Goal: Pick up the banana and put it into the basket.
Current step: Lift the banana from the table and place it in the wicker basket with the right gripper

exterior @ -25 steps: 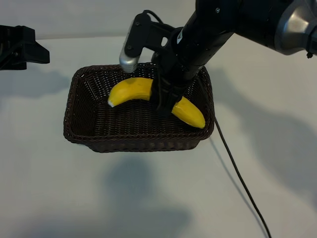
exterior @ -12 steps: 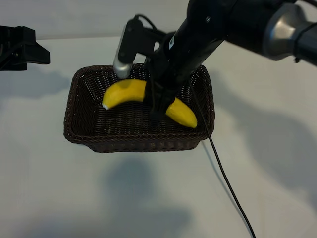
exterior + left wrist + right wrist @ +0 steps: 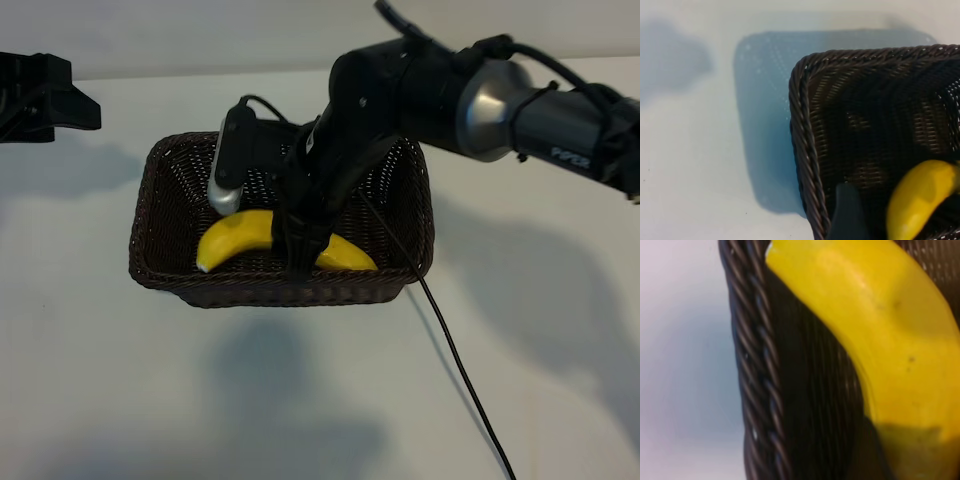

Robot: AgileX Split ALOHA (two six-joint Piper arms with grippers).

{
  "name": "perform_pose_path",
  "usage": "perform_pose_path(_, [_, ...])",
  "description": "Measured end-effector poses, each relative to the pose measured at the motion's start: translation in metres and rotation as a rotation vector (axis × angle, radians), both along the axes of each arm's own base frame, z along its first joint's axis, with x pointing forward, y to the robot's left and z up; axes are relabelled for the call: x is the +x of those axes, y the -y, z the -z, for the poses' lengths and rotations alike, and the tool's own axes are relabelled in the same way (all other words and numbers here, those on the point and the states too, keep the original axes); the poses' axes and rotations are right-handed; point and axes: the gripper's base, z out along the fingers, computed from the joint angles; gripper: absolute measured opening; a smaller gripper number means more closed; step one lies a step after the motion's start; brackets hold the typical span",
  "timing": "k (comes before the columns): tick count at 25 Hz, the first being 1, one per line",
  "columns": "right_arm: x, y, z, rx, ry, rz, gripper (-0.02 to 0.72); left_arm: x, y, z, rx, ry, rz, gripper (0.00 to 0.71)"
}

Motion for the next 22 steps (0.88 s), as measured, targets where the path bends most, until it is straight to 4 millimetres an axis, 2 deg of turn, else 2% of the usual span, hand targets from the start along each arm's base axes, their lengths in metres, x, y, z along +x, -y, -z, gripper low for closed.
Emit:
perform_pose_path(4, [0.001, -0.002, 0.012, -0.013, -0.018, 0.000, 0.405, 0.000, 0.000, 0.000, 0.001, 0.000, 0.003, 0.562])
perform_pose_path(12, [0.002, -0.002, 0.015, -0.011, -0.029, 0.022, 0.405, 0.000, 0.000, 0.000, 0.004, 0.002, 0.006, 0.562])
perform_pose_path(17, [0.006, -0.004, 0.004, -0.018, -0.043, 0.050, 0.405, 0.000, 0.000, 0.000, 0.004, 0.002, 0.007, 0.562])
perform_pose_path(19, [0.008, -0.005, -0.004, -0.015, -0.043, 0.058, 0.437, 0.000, 0.000, 0.000, 0.004, 0.002, 0.007, 0.562])
perform_pose_path(22, [0.010, -0.006, -0.013, -0.014, -0.049, 0.059, 0.569, 0.000, 0.000, 0.000, 0.005, 0.002, 0.007, 0.562])
